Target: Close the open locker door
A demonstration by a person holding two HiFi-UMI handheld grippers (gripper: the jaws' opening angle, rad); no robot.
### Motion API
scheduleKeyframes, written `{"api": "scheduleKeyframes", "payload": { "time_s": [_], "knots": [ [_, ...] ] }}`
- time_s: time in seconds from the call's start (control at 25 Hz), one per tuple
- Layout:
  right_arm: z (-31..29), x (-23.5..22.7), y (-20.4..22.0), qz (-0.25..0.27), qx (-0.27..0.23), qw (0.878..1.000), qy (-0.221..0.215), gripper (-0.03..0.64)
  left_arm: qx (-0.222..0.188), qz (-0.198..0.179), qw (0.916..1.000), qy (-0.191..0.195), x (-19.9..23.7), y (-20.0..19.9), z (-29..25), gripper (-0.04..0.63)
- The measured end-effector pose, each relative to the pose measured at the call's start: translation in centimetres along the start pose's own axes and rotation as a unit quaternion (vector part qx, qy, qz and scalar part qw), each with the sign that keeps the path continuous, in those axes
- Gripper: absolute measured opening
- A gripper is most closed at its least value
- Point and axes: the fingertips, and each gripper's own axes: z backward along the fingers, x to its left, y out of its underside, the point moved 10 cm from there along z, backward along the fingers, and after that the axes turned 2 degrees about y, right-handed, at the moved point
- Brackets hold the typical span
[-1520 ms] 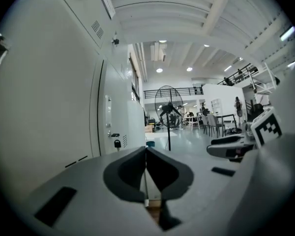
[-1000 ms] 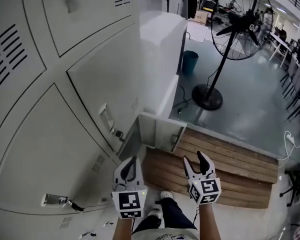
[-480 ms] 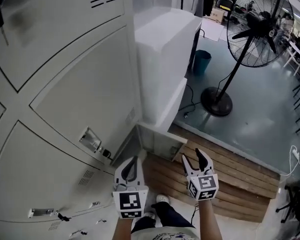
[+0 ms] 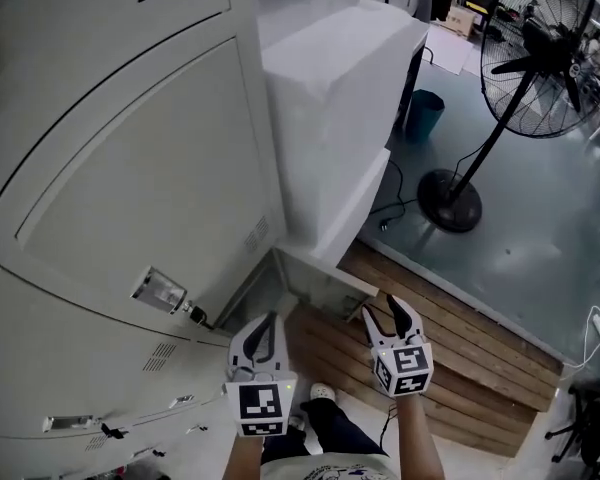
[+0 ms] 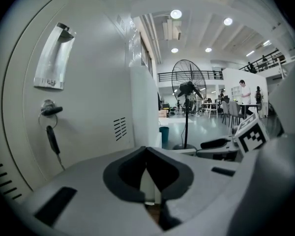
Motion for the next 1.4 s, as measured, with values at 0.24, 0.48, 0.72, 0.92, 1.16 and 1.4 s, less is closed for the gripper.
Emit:
{"api": "scheduleKeyframes", "payload": {
  "time_s": [0.24,0.48,0.72,0.92,1.16,1.4],
  "knots": [
    [-1.9,-0.8,1.0,0.004,0.016,1.0,-0.015,0.229,0.015,0.003,0.9998,-0.011,-0.5,0.5,-0.6,0.003],
    [-3.1,-1.2,1.6,-0.001,0.019,0.999,-0.035,0.229,0.029,0.007,0.9991,-0.03,-0.7,1.1,-0.7,0.003],
    [-3.6,-1.4,1.3,0.005,0.006,0.999,-0.048,0.167,0.038,0.011,0.9983,-0.043,-0.9,1.5,-0.4,0.003],
    [-3.3,-1.0,1.5,0.013,0.005,0.999,-0.053,0.147,0.037,0.015,0.998,-0.048,-0.7,1.7,-0.2,0.003],
    [-2.5,0.2,1.7,0.021,0.011,0.998,-0.056,0.138,0.031,0.021,0.9981,-0.05,-0.1,1.9,0.1,0.003],
    [-1.1,2.2,2.1,0.03,0.021,0.997,-0.063,0.123,0.021,0.021,0.9986,-0.043,0.7,1.9,1.3,0.003]
  ]
}}
